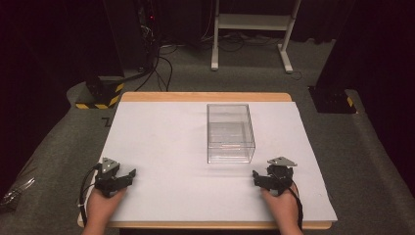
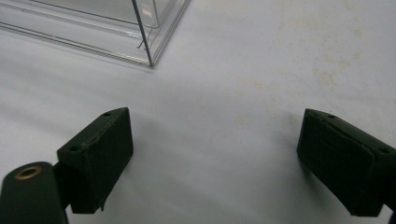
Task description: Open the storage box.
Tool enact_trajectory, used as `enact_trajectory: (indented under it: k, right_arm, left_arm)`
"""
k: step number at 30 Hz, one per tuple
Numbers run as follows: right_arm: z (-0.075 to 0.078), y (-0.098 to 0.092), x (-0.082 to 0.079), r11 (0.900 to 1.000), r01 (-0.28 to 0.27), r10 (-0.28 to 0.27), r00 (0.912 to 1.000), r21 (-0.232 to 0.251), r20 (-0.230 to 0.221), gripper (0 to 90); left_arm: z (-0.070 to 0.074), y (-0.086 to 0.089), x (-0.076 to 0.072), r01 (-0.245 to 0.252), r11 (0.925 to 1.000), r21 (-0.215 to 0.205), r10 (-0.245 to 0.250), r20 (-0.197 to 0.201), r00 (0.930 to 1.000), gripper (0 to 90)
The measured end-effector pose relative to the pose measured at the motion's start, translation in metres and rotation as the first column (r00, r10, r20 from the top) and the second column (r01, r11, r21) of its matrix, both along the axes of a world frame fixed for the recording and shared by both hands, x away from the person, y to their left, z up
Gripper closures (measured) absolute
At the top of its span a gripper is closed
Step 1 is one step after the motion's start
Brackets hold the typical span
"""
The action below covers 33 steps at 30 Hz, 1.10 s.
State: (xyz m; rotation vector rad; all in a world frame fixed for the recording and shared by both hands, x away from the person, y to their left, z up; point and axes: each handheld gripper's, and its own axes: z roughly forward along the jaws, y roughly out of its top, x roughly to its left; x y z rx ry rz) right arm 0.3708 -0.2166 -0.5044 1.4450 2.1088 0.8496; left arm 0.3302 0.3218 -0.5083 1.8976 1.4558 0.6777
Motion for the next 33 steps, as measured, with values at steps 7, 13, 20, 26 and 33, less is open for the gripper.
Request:
enact_trajectory:
  k: [7, 13, 20, 26, 33]
  right_arm:
    - [0.0, 0.0, 0.0, 1.0, 0.003, -0.003, 1.0, 0.004, 0.0, 10.1]
    - [0.0, -0.001, 0.0, 1.0, 0.001, -0.001, 1.0, 0.004, 0.003, 11.3]
    - [0.002, -0.001, -0.007, 0.999, -0.04, 0.041, 0.9986, -0.006, 0.035, 23.0]
    - [0.008, 0.003, -0.015, 0.996, -0.078, 0.076, 0.9957, 0.037, 0.053, 31.2]
    - [0.014, 0.013, -0.02, 0.993, -0.114, 0.111, 0.9897, 0.034, 0.09, 34.8]
  left_arm:
    - [0.0, 0.001, 0.001, 0.003, 1.0, -0.004, -0.003, -0.005, 1.0, 30.5]
    - [0.0, 0.001, 0.001, 0.004, 1.0, -0.006, -0.004, -0.007, 1.0, 30.4]
    - [0.0, 0.001, 0.001, 0.006, 1.0, -0.006, -0.006, -0.006, 1.0, 30.1]
    - [0.0, 0.001, 0.001, 0.007, 1.0, -0.006, -0.007, -0.006, 1.0, 30.1]
    - [0.0, 0.001, 0.001, 0.007, 1.0, -0.006, -0.007, -0.007, 1.0, 30.1]
